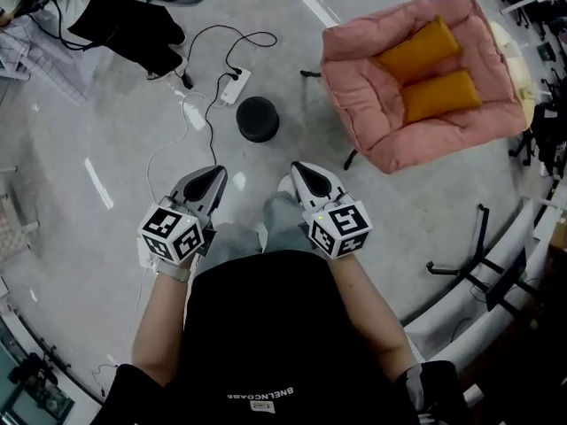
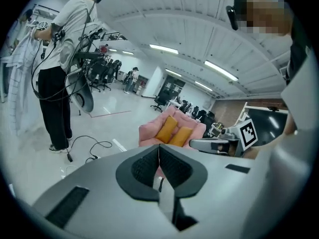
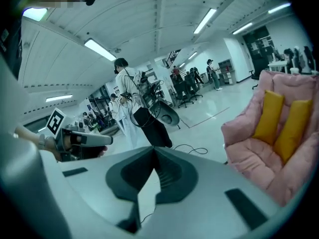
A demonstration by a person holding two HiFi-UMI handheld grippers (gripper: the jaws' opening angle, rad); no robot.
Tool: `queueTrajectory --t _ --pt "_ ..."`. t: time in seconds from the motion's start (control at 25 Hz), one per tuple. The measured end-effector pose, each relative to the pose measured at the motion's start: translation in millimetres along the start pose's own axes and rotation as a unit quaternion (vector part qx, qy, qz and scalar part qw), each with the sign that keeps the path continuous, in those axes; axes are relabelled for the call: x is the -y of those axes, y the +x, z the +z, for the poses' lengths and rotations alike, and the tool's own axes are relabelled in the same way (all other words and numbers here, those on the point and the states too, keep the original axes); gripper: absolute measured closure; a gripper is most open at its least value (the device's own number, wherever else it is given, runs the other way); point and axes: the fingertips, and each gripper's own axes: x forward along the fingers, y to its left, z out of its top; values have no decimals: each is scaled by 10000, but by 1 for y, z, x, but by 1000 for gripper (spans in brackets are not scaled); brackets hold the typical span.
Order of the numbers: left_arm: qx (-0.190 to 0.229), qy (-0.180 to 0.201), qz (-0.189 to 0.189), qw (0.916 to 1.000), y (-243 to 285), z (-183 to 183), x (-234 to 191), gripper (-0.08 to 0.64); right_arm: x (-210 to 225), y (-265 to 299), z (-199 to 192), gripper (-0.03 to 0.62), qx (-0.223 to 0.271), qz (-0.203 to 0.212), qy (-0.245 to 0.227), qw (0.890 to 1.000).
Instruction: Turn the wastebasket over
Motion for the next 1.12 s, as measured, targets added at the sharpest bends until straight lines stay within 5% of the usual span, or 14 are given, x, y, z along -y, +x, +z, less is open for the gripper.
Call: queueTrajectory --t 0.2,0.52,0.88,1.12 --pt "-221 -185 275 9992 23 -14 -25 546 38 30 -7 581 -319 52 205 9993" --pt "-601 -455 138 9971 59 -48 -77 545 70 90 -35 581 -747 -140 407 9963" --pt "-1245 -296 -348 9912 126 -90 -157 543 110 169 -81 578 -1236 -524 574 9893" --pt "-1572 -466 -652 9843 185 -128 -226 446 149 227 -134 524 -1648 -864 829 9790"
